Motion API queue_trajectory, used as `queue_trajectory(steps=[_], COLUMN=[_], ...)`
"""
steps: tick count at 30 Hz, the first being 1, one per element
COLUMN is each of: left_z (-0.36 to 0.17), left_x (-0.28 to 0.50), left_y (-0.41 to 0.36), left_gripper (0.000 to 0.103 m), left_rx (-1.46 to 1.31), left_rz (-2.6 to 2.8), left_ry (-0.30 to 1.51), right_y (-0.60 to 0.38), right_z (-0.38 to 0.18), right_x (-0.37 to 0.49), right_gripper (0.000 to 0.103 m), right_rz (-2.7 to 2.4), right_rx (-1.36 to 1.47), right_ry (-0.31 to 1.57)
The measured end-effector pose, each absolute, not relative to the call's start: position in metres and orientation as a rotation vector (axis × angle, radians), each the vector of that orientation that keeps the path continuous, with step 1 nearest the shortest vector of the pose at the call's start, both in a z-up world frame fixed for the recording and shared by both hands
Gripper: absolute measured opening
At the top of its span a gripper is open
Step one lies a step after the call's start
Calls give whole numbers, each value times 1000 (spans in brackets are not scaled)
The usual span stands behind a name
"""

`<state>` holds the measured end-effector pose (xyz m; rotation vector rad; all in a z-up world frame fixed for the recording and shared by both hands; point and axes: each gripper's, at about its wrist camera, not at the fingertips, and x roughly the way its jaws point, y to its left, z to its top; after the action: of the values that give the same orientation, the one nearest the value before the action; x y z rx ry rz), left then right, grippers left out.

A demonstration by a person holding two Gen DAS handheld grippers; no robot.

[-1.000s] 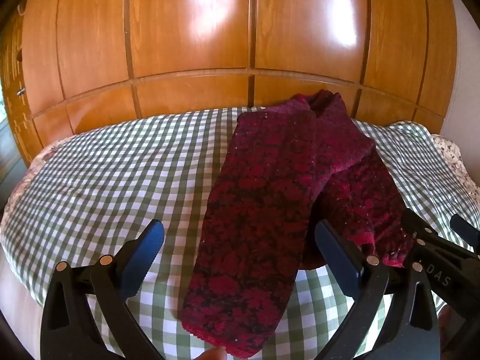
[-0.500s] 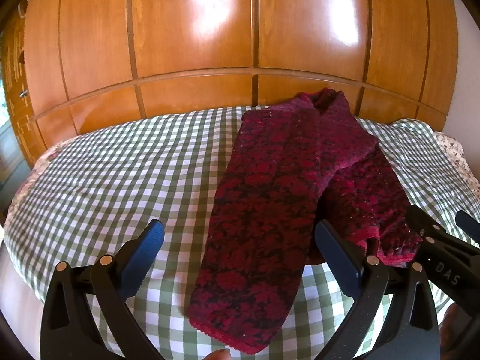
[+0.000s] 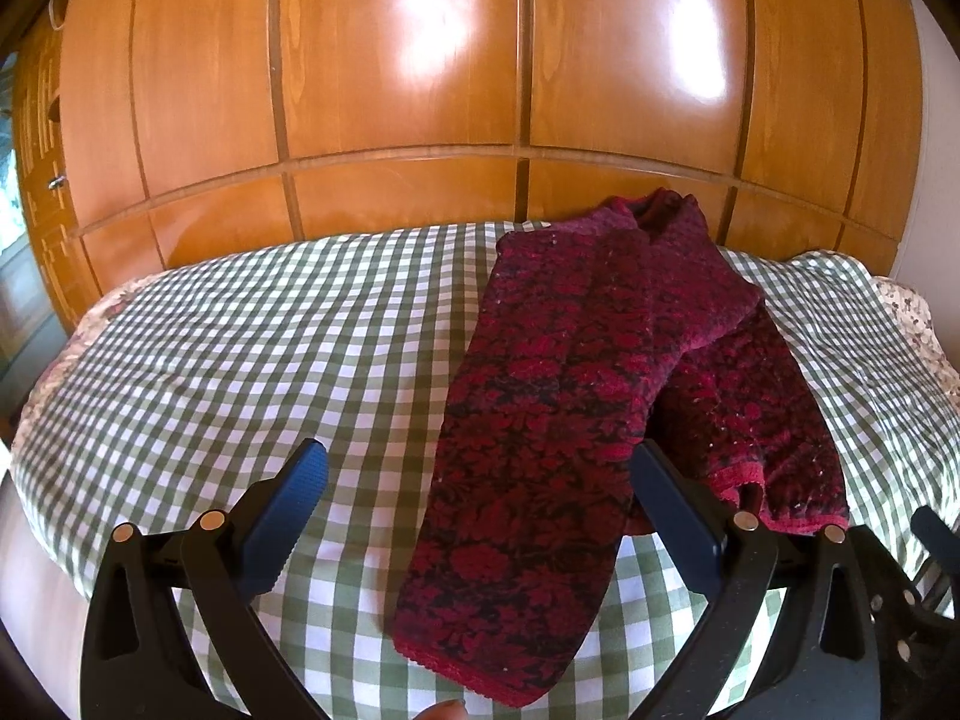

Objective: Fold small clothes

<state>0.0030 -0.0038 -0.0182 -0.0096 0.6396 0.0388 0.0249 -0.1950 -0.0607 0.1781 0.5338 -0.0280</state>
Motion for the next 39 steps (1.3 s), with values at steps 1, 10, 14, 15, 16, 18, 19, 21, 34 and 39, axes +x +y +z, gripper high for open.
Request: queue_trajectory(steps=[1, 10, 14, 15, 16, 18, 19, 21, 34, 39], left_z=[-18, -18, -19, -20, -19, -20, -21, -22, -29, -33], left_x=[3, 6, 7, 7, 7, 7, 7, 9, 15, 18], left_y=[-4, -4, -4, -5, -5, -5, -5, -6, -15, -18], left_gripper=[100, 100, 100, 100, 100, 100, 100, 100, 100, 100], left_rx=[-10, -6, -6, -4, -3, 3, 6, 10, 60, 71], left_rz=[37, 39, 38, 37, 36, 35, 35, 30, -14, -48], left_ry=[641, 640, 648, 650, 650, 653, 655, 664, 696, 721], right_y=[-194, -186, -188, -189, -190, -195, -197, -203, -212, -214], right_z=[-61, -63, -64, -64, -63, -63, -63, -64, -70, -72], right_x=[24, 22, 23, 23, 25, 29, 29, 32, 39, 41], right_gripper=[101, 101, 101, 101, 101, 101, 101, 101, 101, 101], right_rz=[-6, 96, 91, 88, 83, 74, 70, 59, 53, 50], right_rx=[186, 184, 194, 196, 200, 209, 215, 233, 268, 280], right_ry=[538, 556, 560, 563, 566, 571, 571, 575, 606, 609])
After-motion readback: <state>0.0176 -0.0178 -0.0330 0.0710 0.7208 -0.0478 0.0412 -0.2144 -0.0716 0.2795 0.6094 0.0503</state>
